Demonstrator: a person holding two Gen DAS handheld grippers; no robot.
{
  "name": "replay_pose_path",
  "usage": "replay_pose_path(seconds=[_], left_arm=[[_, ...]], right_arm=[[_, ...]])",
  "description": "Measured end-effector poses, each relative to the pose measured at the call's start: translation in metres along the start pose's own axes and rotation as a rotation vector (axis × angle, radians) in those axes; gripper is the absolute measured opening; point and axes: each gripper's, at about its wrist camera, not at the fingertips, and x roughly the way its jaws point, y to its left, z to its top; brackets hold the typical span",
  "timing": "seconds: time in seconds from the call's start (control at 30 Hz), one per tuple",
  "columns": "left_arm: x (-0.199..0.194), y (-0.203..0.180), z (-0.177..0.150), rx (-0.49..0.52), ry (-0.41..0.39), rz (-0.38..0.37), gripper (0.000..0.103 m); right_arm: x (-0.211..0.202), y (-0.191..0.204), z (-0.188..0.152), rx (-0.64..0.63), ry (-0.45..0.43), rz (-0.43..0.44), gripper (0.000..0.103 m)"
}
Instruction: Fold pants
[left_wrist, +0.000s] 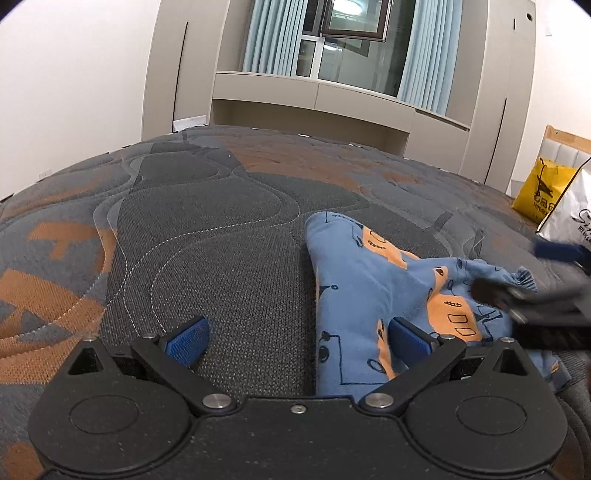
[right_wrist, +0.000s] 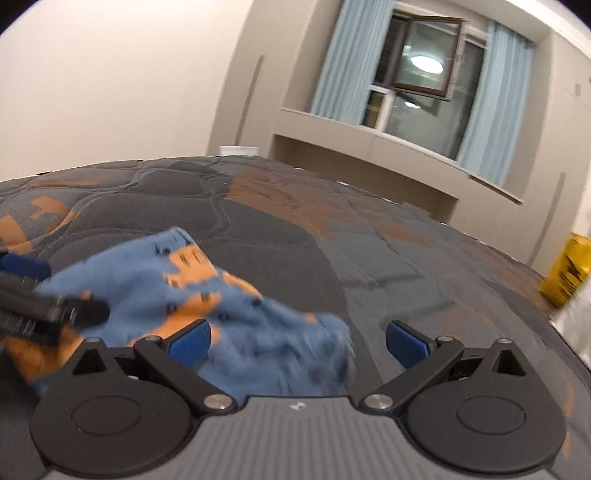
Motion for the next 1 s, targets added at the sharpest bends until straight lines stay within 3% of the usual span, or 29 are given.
replay_pose_path(seconds=[0.1, 0.2, 0.27, 0.43, 0.57, 0.67, 0.8, 1.0], left_arm=[[0.000, 0.004, -0.001, -0.022, -0.002, -0.017, 0.103], [-0.001, 0.007, -0.002, -0.029, -0.004, -0.030, 0.103], [0.000, 0.008, -0.002, -0.033, -0.003, -0.035, 0.103], [0.000, 0.010, -0.002, -0.039, -0.006, -0.043, 0.103], [0.000, 0.009, -0.002, -0.038, -0.006, -0.041, 0.103], [0.000, 0.009, -0.003, -0.036, -0.009, -0.041, 0.103], [-0.001, 0.011, -0.004, -0.042, -0.013, -0.043, 0.103], [0.000, 0.011, -0.004, -0.045, -0.013, -0.045, 0.103]], right_arm=[[0.027, 0.004, 0.017, -0.035, 0.010, 0.072, 0.103], [0.056, 0.004, 0.013, -0.076, 0.098, 0.020, 0.103], [0.060, -0.004, 0.006, -0.041, 0.104, 0.025, 0.103], [0.012, -0.028, -0.008, 0.085, 0.050, -0.014, 0.103], [-0.028, -0.040, -0.028, 0.146, 0.070, 0.072, 0.103], [-0.038, -0.044, -0.046, 0.170, 0.118, 0.047, 0.103], [-0.043, -0.058, -0.064, 0.314, 0.127, 0.098, 0.103], [-0.049, -0.061, -0.068, 0.319, 0.126, 0.098, 0.103]])
